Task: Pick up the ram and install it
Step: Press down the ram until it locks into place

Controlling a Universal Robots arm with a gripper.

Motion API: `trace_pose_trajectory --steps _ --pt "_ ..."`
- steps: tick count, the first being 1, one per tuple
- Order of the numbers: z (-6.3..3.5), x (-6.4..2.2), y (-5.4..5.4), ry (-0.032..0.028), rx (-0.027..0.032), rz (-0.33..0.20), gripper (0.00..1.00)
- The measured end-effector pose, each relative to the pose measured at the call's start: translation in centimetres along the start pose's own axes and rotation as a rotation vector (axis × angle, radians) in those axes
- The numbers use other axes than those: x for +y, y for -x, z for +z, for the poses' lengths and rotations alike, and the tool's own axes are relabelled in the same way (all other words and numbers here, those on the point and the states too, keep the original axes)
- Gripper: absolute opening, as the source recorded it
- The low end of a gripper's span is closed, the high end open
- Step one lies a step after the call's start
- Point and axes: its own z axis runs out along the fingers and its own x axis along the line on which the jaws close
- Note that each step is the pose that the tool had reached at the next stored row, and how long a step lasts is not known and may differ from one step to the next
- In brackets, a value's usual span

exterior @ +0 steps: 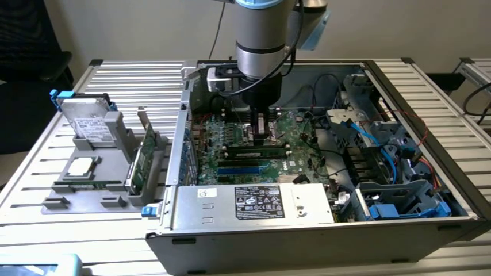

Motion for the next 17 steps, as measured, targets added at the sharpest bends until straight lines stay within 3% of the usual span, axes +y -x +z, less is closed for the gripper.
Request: trace_pose_trajectory --steps 7,17 --pt "0.00 -0.01 0.00 0.0002 0.0005 0.009 0.11" --pt "0.00 0.00 0.00 0.0043 0.0084 0.136 0.11"
